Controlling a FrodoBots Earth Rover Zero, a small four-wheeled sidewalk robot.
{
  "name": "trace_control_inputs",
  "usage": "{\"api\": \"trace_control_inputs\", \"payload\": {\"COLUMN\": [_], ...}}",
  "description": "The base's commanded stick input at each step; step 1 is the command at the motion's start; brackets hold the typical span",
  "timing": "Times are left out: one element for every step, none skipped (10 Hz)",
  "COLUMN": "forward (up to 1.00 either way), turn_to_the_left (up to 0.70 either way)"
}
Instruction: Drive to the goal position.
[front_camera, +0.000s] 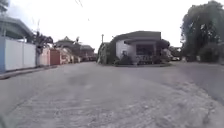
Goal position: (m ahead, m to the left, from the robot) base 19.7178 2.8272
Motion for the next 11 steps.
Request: {"api": "trace_control_inputs", "payload": {"forward": [1.00,1.00,1.00,1.00,1.00,1.00,1.00,1.00,1.00,1.00,1.00], "turn_to_the_left": [0.00,0.00,0.00,0.00,0.00,0.00,0.00,0.00,0.00,0.00,0.00]}}
